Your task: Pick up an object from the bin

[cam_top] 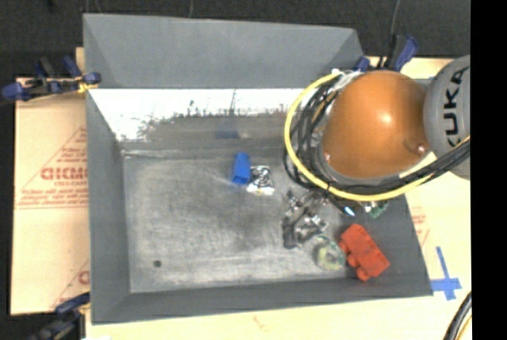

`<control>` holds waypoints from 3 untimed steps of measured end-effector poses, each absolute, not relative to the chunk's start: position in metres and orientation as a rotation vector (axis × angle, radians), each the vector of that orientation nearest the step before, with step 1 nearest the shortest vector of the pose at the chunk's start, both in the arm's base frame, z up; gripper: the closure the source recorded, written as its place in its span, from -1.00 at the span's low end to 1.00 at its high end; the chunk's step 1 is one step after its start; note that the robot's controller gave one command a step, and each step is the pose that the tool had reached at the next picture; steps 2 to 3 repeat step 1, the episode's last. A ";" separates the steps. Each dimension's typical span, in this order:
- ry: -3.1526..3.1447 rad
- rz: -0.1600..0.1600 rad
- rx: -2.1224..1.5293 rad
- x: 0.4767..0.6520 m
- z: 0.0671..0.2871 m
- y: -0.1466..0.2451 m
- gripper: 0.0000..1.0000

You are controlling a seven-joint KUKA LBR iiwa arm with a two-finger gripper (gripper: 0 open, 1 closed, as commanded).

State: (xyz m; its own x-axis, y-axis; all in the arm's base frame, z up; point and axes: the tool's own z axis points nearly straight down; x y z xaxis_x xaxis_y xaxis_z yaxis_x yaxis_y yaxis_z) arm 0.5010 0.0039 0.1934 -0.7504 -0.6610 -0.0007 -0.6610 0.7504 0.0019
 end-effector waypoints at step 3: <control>-2.959 0.003 1.072 0.492 0.220 0.000 1.00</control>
Offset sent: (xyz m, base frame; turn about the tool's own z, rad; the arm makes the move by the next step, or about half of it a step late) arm -0.0101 -0.0036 0.0252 0.0263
